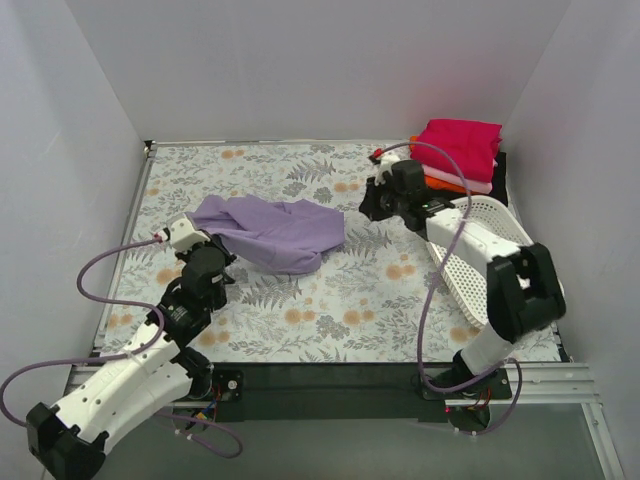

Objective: Fold and stack the t-shirts
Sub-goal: Flatten the tshirt out

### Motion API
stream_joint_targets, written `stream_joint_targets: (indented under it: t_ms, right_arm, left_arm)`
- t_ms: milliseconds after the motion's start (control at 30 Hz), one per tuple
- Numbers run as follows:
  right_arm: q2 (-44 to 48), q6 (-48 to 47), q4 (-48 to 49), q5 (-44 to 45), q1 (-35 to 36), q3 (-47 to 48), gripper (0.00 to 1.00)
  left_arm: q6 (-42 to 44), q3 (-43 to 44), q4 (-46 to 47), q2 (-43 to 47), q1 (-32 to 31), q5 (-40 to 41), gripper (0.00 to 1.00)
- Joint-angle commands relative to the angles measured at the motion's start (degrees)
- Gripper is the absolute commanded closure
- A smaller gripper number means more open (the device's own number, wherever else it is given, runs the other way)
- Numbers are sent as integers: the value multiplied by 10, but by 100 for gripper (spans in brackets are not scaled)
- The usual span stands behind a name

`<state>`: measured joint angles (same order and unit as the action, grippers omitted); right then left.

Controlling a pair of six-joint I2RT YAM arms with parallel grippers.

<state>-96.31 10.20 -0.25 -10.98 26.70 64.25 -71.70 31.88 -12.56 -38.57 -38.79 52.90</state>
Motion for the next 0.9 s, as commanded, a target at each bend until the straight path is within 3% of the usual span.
stream_joint_targets:
  t_ms: [0,167,300,467,600,867]
  right_arm:
    - [117,-28,38,32,-22,0,99]
    - [191,-49,24,52,-36,21,99]
    - [162,-31,-11,-4,-36,14,99]
    - [91,14,46,-80,-36,-27,58]
    - [26,27,71,-124,-36,-13,47]
    - [-55,36,74,-161,-29,15,43]
  left_arm:
    - [100,7,145,-33,78,-142,100]
    - [154,62,183,-112,105,-182,100]
    - [156,89,164,-153,120,-193,100]
    - [117,91,90,-175,137,-284,100]
    - [97,64,98,-184,155,-393,100]
    - [83,30,152,-181,215,-538,100]
